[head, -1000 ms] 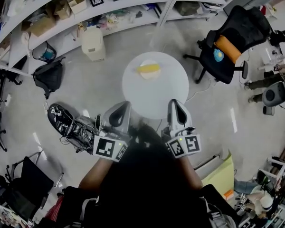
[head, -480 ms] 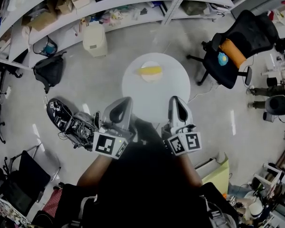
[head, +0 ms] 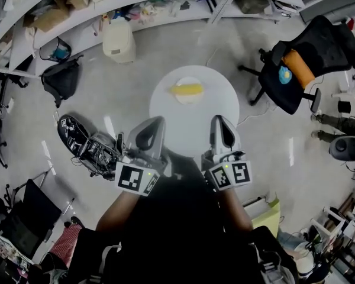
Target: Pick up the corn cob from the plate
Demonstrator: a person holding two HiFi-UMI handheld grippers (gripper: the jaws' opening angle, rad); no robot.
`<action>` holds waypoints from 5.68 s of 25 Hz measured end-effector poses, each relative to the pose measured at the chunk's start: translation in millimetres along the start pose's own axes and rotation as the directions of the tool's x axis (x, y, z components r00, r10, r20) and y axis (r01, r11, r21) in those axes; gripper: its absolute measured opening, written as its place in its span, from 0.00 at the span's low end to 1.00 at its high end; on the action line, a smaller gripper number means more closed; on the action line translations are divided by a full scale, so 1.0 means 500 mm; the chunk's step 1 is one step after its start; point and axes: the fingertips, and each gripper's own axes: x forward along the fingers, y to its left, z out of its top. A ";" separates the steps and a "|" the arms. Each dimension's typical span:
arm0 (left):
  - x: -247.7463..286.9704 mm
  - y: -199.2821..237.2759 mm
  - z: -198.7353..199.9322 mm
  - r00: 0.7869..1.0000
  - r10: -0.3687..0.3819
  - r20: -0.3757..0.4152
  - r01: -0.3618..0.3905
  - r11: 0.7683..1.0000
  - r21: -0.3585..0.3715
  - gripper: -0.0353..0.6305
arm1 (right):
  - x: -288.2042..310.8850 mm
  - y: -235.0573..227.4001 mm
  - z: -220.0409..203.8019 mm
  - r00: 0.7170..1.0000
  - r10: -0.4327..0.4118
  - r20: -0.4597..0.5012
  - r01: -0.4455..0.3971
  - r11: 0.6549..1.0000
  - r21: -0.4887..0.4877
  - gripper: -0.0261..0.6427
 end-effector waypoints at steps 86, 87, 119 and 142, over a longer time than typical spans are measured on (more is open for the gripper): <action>0.259 0.162 -0.355 0.973 0.064 -0.224 -0.120 0.962 -0.245 0.06 | 0.331 -0.246 -0.704 0.268 -0.055 -0.962 -0.912 0.308 -0.271 0.61; 0.260 0.164 -0.355 0.973 0.067 -0.223 -0.123 0.961 -0.247 0.06 | 0.330 -0.248 -0.708 0.255 -0.058 -0.965 -0.917 0.301 -0.260 0.61; 0.241 0.184 -0.373 0.972 0.078 -0.220 -0.137 0.954 -0.267 0.06 | 0.325 -0.248 -0.748 0.176 -0.039 -0.984 -0.940 0.290 -0.180 0.42; 0.195 0.178 -0.365 0.974 0.109 -0.197 -0.160 0.950 -0.267 0.06 | 0.328 -0.247 -0.741 0.265 -0.094 -0.960 -0.917 0.282 -0.281 0.41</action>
